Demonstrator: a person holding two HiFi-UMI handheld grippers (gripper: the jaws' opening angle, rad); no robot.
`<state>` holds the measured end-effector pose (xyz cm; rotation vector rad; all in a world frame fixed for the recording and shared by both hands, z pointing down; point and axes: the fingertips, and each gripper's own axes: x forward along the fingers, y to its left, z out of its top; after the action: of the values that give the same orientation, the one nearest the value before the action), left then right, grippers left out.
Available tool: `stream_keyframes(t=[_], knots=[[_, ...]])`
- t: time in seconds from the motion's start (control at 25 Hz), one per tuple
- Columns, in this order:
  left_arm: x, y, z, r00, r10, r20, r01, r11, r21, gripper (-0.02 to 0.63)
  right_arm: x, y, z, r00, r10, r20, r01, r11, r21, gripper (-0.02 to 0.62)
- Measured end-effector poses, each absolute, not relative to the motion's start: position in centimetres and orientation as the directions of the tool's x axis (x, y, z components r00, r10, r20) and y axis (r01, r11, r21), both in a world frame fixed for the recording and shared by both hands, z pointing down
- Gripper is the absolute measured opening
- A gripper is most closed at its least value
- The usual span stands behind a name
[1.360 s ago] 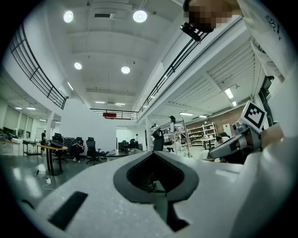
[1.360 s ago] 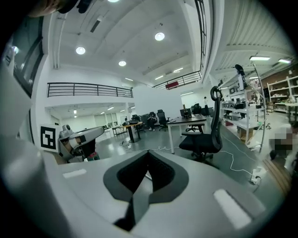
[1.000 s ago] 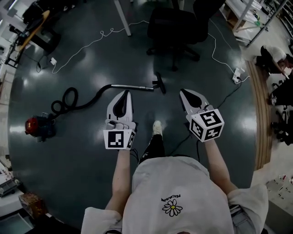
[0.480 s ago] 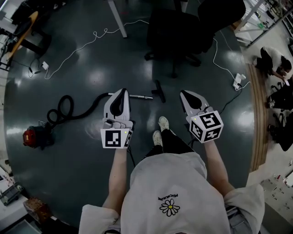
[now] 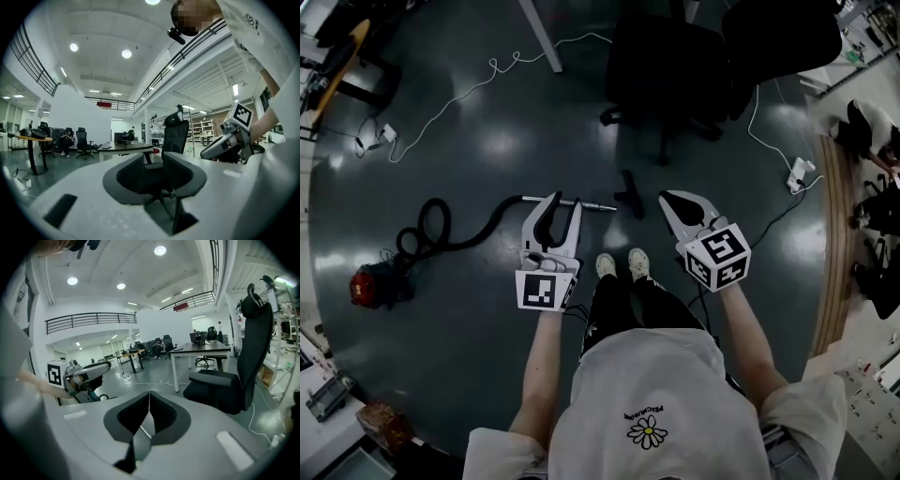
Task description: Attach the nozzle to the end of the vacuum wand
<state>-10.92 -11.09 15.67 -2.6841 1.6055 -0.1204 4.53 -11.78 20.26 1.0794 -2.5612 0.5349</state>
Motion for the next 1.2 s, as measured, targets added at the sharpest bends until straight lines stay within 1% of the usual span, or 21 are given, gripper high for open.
stream_keyframes(t=[0.08, 0.12, 0.16, 0.2, 0.24, 0.28, 0.32, 0.36, 0.4, 0.44, 0.48, 0.56, 0.68, 0.8, 0.84, 0.88, 0.96, 1.04, 1.08, 1.2], knots=[[-11.0, -12.4, 19.2, 0.510, -0.856, 0.085, -0.857, -0.514, -0.029, 0.135, 3.5, -12.7, 23.3, -0.701, -0.554, 0.449, -0.687, 0.693, -0.218, 0.070], [-10.6, -13.2, 21.7, 0.551, -0.830, 0.085, -0.832, -0.555, -0.026, 0.150, 3.2, -13.5, 25.8, -0.716, -0.522, 0.463, -0.662, 0.718, -0.215, 0.096], [-10.1, -14.4, 24.8, 0.607, -0.790, 0.089, -0.790, -0.612, -0.047, 0.179, 2.9, -14.6, 28.9, -0.725, -0.498, 0.476, -0.641, 0.740, -0.202, 0.125], [-9.6, -15.5, 28.9, 0.670, -0.734, 0.113, -0.728, -0.679, -0.096, 0.225, 2.6, -15.8, 33.0, -0.726, -0.478, 0.494, -0.625, 0.759, -0.183, 0.130], [-9.2, -16.3, 34.1, 0.728, -0.664, 0.171, -0.646, -0.748, -0.155, 0.265, 2.4, -16.8, 37.9, -0.723, -0.453, 0.521, -0.606, 0.778, -0.165, 0.138], [-8.9, -16.4, 40.5, 0.768, -0.585, 0.262, -0.550, -0.811, -0.198, 0.305, 2.1, -17.3, 43.3, -0.720, -0.417, 0.555, -0.581, 0.800, -0.152, 0.147], [-9.0, -16.1, 47.5, 0.785, -0.497, 0.369, -0.450, -0.868, -0.212, 0.327, 1.8, -17.5, 48.9, -0.720, -0.371, 0.587, -0.543, 0.827, -0.143, 0.158], [-9.3, -15.3, 54.8, 0.782, -0.402, 0.477, -0.344, -0.916, -0.207, 0.336, 1.4, -17.4, 54.5, -0.724, -0.317, 0.613, -0.494, 0.858, -0.141, 0.180], [-10.0, -14.6, 61.9, 0.757, -0.306, 0.577, -0.236, -0.952, -0.195, 0.342, 0.8, -17.4, 60.0, -0.728, -0.262, 0.634, -0.439, 0.888, -0.138, 0.238], [-10.8, -14.0, 68.6, 0.717, -0.220, 0.662, -0.134, -0.975, -0.179, 0.342, 0.3, -17.4, 65.3, -0.727, -0.213, 0.653, -0.384, 0.914, -0.129, 0.268], [-11.8, -13.7, 74.9, 0.669, -0.153, 0.727, -0.051, -0.986, -0.161, 0.344, 0.0, -17.6, 70.5, -0.717, -0.175, 0.675, -0.331, 0.937, -0.109, 0.270], [-13.3, -13.8, 85.7, 0.596, -0.076, 0.799, 0.040, -0.991, -0.124, 0.350, -0.5, -18.2, 80.0, -0.678, -0.119, 0.725, -0.231, 0.971, -0.056, 0.273], [-14.4, -15.2, 97.3, 0.527, -0.036, 0.849, 0.091, -0.991, -0.098, 0.353, -1.3, -19.5, 90.9, -0.612, -0.063, 0.789, -0.101, 0.995, 0.001, 0.272], [-14.8, -15.4, 103.4, 0.478, -0.005, 0.878, 0.145, -0.986, -0.085, 0.353, -2.0, -20.3, 97.0, -0.558, -0.038, 0.829, -0.025, 0.999, 0.029, 0.273], [-14.9, -15.5, 104.5, 0.469, -0.012, 0.883, 0.152, -0.984, -0.094, 0.351, -2.2, -20.5, 98.3, -0.541, -0.031, 0.840, -0.014, 1.000, 0.028, 0.269], [-14.9, -15.6, 105.4, 0.463, -0.030, 0.886, 0.152, -0.982, -0.113, 0.337, -2.4, -20.6, 99.3, -0.527, -0.024, 0.849, -0.008, 1.000, 0.023, 0.262], [-14.9, -16.0, 106.3, 0.465, -0.082, 0.881, 0.136, -0.977, -0.163, 0.261, -2.8, -21.0, 101.0, -0.506, -0.016, 0.862, -0.006, 1.000, 0.016, 0.240], [-14.6, -16.2, 106.3, 0.491, -0.104, 0.865, 0.103, -0.979, -0.176, 0.242, -2.9, -21.4, 102.3, -0.475, -0.038, 0.879, 0.014, 0.999, 0.051, 0.200], [-14.4, -16.4, 106.3, 0.508, -0.108, 0.855, 0.085, -0.981, -0.174, 0.212, -2.8, -21.7, 102.6, -0.459, -0.063, 0.886, 0.034, 0.996, 0.088, 0.201], [-14.3, -16.4, 106.4, 0.513, -0.099, 0.853, 0.068, -0.986, -0.155, 0.210, -2.9, -22.1, 103.1, -0.432, -0.125, 0.893, 0.058, 0.984, 0.167, 0.197]])
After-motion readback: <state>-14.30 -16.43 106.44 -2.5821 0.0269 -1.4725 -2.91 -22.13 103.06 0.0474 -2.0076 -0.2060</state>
